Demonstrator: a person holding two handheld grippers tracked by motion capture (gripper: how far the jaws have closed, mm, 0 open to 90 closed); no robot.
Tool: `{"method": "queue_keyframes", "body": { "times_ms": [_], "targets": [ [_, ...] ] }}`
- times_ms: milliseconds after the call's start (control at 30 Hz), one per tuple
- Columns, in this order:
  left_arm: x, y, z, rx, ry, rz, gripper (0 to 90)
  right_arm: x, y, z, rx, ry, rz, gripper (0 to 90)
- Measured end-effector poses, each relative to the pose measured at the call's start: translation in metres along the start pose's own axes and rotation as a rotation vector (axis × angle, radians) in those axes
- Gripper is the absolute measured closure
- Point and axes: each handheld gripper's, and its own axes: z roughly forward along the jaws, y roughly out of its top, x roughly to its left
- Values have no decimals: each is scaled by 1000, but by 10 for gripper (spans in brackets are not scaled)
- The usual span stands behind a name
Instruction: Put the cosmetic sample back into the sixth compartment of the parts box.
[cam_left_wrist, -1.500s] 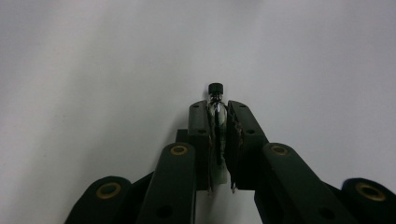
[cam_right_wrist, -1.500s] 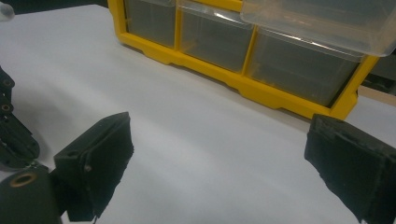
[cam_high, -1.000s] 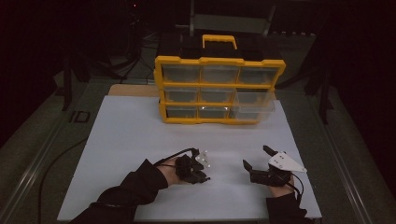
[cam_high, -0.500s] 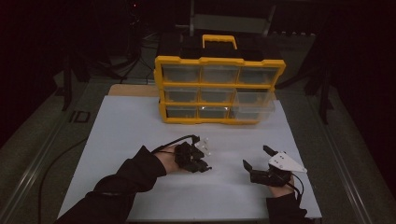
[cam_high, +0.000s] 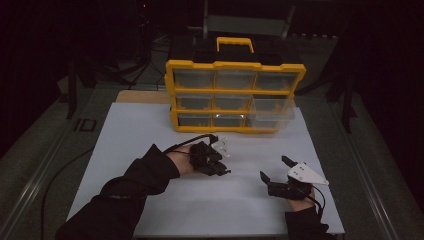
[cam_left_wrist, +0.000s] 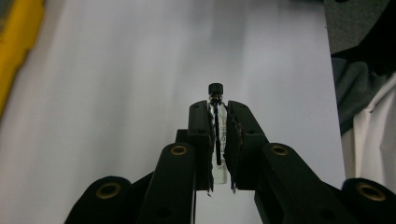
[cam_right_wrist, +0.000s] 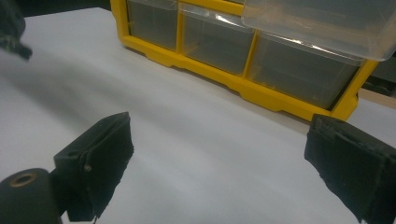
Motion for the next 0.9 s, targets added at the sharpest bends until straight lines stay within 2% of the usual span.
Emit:
{"method": "queue_keyframes", "body": {
  "times_ms": [300, 733, 900],
  "targets": [
    [11, 21, -21, -23, 22, 36, 814, 0, 0, 1, 5, 1, 1, 76],
    [29, 41, -33, -65, 19, 46, 814, -1, 0, 0, 1, 1, 3, 77],
    [36, 54, -43, -87, 40, 55, 813, -1, 0, 0, 1, 0, 4, 77]
  ]
}}
